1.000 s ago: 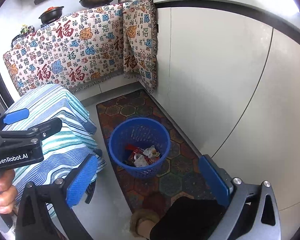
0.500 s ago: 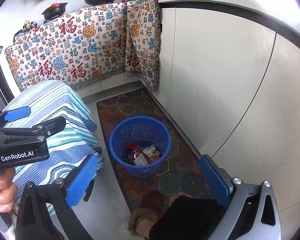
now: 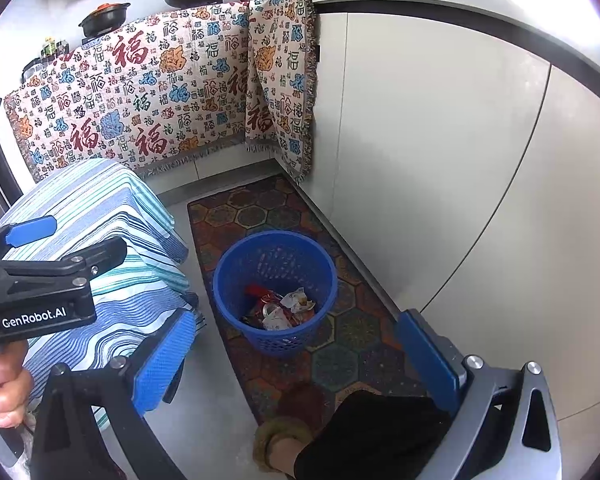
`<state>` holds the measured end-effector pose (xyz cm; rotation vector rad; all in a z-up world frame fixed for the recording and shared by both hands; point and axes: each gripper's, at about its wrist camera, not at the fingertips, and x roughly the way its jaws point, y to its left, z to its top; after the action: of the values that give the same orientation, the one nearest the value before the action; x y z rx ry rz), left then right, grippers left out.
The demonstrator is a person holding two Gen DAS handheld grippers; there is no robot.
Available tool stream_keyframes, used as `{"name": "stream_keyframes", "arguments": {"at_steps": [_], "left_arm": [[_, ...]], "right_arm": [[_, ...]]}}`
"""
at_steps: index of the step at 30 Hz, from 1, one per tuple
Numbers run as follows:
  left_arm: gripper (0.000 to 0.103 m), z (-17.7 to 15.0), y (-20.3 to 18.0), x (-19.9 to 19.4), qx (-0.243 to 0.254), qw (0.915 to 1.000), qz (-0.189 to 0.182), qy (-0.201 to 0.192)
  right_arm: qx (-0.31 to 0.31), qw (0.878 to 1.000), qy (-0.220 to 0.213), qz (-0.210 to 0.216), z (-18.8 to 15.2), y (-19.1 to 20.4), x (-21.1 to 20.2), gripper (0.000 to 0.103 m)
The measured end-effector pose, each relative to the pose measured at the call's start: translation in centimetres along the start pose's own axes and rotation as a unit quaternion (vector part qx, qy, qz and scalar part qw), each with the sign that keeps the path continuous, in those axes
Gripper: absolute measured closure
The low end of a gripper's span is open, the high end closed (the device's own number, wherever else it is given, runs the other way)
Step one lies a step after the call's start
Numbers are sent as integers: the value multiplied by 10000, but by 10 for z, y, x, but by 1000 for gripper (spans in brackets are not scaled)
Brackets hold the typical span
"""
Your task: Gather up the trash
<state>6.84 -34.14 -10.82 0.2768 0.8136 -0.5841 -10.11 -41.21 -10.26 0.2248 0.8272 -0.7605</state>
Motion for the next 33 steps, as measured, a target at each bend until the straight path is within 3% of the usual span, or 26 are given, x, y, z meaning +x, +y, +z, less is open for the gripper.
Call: {"name": "stream_keyframes", "arguments": {"at_steps": [33], "left_arm": [[0,-6,-2,4,-15,9999,-16,102]], "right_arm": [[89,9999,78,-57,-6,-1,3,0]]}}
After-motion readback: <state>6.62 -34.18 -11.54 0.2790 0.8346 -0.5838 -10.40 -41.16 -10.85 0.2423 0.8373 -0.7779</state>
